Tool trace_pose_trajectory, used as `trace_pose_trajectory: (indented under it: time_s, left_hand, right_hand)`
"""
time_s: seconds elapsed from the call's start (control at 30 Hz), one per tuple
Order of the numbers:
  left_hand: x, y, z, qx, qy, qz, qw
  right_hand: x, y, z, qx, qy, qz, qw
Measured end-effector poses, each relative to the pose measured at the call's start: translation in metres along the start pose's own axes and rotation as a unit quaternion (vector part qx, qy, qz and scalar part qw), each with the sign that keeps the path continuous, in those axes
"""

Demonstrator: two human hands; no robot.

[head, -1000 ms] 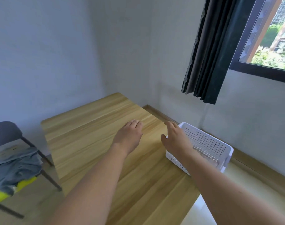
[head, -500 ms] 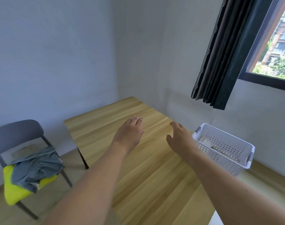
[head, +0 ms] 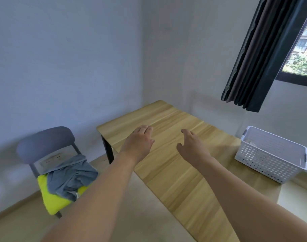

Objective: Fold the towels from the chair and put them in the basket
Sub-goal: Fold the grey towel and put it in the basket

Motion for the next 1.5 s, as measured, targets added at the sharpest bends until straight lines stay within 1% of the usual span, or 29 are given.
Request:
trace_pose_trajectory:
  time_s: [0.23,0.37,0.43,0.57,0.67,0.73,0.9,0.97,1.07,1.17,1.23,1.33,1.4,1.5]
  left_hand:
    - [0.138,0.041,0.021,0.019,-0.001,-0.003,1.000]
    - [0.219,0.062,0.028,0.039,0.029,0.024,0.999]
    - [0.249,0.071,0.030,0.052,0.029,0.030,0.998]
    - [0.296,0.084,0.034,0.047,0.014,0.032,0.998]
    - [0.341,0.100,0.028,0.071,-0.001,0.032,0.997]
    - [0.381,0.108,0.028,0.084,-0.003,0.037,0.996]
    - [0.500,0.111,0.045,0.067,0.021,0.067,0.995]
    - [0.539,0.111,0.048,0.072,0.032,0.074,0.994]
    - [0.580,0.110,0.045,0.089,0.050,0.078,0.992]
    - [0.600,0.105,0.034,0.102,0.051,0.057,0.992]
    - [0.615,0.104,0.020,0.112,0.054,0.054,0.991]
    - [0.640,0.101,-0.007,0.147,0.065,0.046,0.986]
    - [0.663,0.099,-0.033,0.177,0.110,0.076,0.975]
    - [0.697,0.095,-0.082,0.223,0.223,0.153,0.936]
  right_hand:
    - [0.122,-0.003,-0.073,0.002,-0.003,-0.002,1.000]
    - [0.184,-0.006,-0.114,0.026,0.012,-0.001,1.000]
    - [0.208,-0.010,-0.129,0.029,0.014,0.002,0.999]
    - [0.249,-0.029,-0.162,0.049,0.001,0.007,0.999]
    - [0.287,-0.045,-0.195,0.061,-0.012,0.016,0.998]
    - [0.318,-0.054,-0.216,0.072,-0.009,0.021,0.997]
    - [0.396,-0.084,-0.263,0.065,-0.008,0.020,0.998]
    - [0.422,-0.093,-0.286,0.075,-0.007,0.014,0.997]
    - [0.444,-0.106,-0.317,0.097,-0.005,0.004,0.995]
    - [0.446,-0.121,-0.341,0.110,-0.012,-0.027,0.994]
    - [0.446,-0.136,-0.358,0.118,-0.022,-0.039,0.992]
    - [0.447,-0.156,-0.388,0.125,-0.036,-0.059,0.990]
    - [0.446,-0.167,-0.414,0.135,-0.036,-0.080,0.987]
    - [0.439,-0.184,-0.462,0.147,-0.035,-0.114,0.982]
Point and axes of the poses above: each hand's wrist, its own y-axis away from the middle knuckle, its own z-axis out of the back of the hand, x = y × z, the point moved 9 cm from there along -y, towards the middle knuckle, and after that the axes turned 3 degrees about x, right-handed, at the moved point
